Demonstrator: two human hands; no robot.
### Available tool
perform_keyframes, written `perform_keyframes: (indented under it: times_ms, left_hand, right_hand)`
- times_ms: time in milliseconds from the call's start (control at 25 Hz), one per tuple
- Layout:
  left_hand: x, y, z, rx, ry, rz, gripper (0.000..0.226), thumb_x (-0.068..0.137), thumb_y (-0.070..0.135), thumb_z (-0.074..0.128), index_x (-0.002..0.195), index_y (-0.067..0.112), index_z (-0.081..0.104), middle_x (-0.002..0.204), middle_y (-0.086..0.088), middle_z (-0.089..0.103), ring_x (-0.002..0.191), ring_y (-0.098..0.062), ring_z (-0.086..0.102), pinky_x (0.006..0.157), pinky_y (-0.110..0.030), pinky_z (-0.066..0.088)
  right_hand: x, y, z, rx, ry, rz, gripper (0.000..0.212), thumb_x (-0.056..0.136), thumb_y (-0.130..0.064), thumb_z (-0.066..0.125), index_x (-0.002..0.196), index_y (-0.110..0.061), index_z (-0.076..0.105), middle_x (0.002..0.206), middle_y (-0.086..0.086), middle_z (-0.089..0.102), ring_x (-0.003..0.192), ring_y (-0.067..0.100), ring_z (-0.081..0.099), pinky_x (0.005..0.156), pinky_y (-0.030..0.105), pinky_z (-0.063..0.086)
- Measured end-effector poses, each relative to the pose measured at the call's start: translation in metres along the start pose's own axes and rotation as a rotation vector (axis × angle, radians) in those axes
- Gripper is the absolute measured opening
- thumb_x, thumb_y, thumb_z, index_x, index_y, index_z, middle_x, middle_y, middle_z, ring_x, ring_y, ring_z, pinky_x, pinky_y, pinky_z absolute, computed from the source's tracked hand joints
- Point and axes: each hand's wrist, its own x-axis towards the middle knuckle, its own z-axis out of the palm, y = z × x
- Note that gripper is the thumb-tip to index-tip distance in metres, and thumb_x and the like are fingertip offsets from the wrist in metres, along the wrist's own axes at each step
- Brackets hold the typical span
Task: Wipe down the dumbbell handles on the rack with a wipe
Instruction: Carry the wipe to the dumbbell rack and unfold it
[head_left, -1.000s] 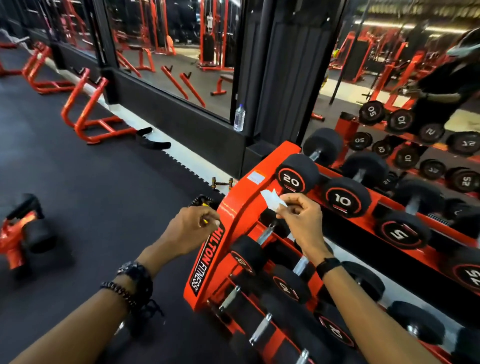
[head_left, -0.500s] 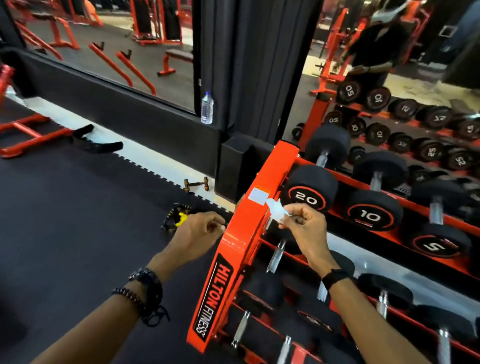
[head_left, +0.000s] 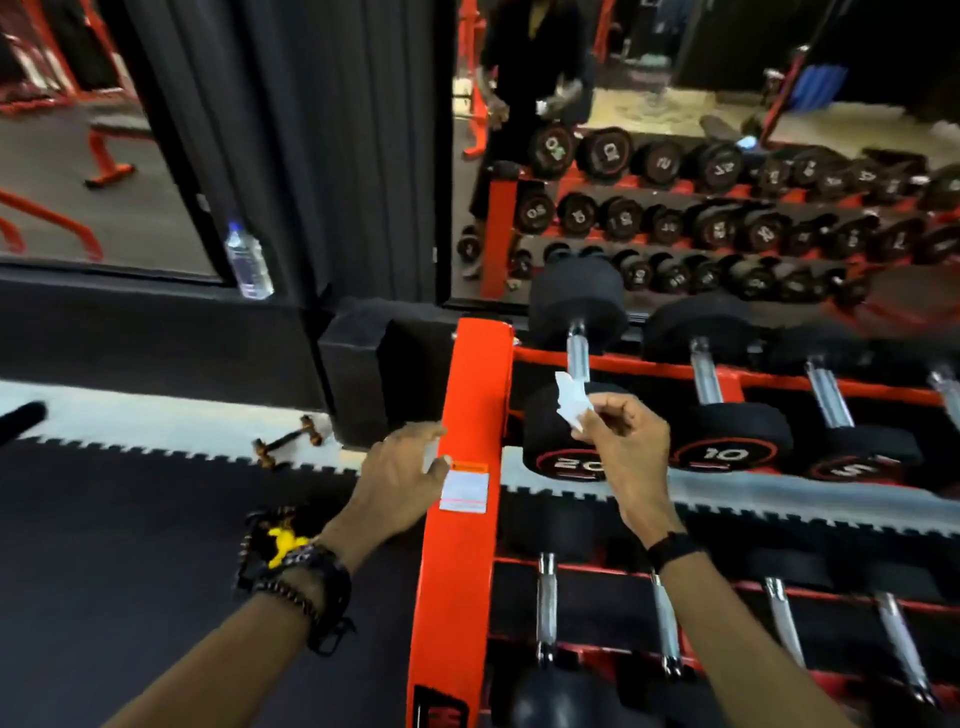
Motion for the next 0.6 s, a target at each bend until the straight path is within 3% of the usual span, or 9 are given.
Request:
perform_keyframes:
  times_ms: [200,320,440,600]
  left_hand:
    - [0.095,-0.01,0.032,0.127,-0.053,0.176,0.052,0.085,0.025,0.063,0.136,0.013,0.054,0.134,-0.008,0.055,0.125,-0.03,0.051,0.107,-0.044,0.039]
    - [0.152,-0.018,0.052,0.177,0.008,0.25,0.058,0.08,0.025,0.063,0.134,0.004,0.053,0.131,-0.021,0.053,0.123,-0.042,0.049,0.107,-0.051,0.038]
    - [0.203,-0.018,0.069,0.238,-0.022,0.267,0.069,0.08,0.028,0.068,0.139,-0.001,0.048,0.141,-0.031,0.045,0.132,-0.049,0.04,0.113,-0.06,0.029]
    - [0.251,-0.023,0.091,0.308,-0.077,0.278,0.073,0.088,0.043,0.044,0.145,-0.003,0.04,0.152,-0.034,0.03,0.142,-0.049,0.027,0.116,-0.062,0.021]
  right_hand:
    - [0.038,0.011,-0.009,-0.129,0.262,-0.012,0.012,0.085,-0.003,0.072,0.09,-0.014,0.071,0.09,0.005,0.074,0.081,0.022,0.072,0.074,0.04,0.06]
    - [0.056,0.011,0.002,-0.196,0.426,0.0,0.007,0.082,-0.02,0.075,0.087,-0.018,0.072,0.086,0.0,0.074,0.077,0.02,0.071,0.077,0.044,0.059]
    - [0.072,0.006,0.019,-0.333,0.436,-0.029,0.016,0.078,-0.033,0.074,0.085,-0.019,0.071,0.083,-0.003,0.073,0.077,0.016,0.069,0.077,0.037,0.057]
    - [0.102,-0.002,0.03,-0.487,0.463,0.005,0.006,0.083,-0.014,0.075,0.084,-0.015,0.069,0.082,0.0,0.072,0.076,0.014,0.069,0.073,0.021,0.054]
